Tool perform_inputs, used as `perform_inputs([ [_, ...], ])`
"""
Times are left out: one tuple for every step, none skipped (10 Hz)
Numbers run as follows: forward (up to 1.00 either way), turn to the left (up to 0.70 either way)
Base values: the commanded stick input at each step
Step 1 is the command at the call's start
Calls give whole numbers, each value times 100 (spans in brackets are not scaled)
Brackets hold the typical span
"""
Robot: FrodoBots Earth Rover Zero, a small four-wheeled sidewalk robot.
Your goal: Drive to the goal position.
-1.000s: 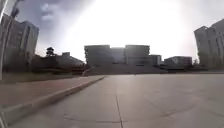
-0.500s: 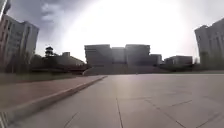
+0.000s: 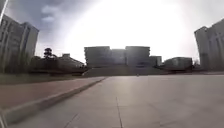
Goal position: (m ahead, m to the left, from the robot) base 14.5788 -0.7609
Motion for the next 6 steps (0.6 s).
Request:
perform_inputs([
  [53,0],
  [100,0],
  [100,0],
  [100,0],
  [100,0],
  [100,0],
])
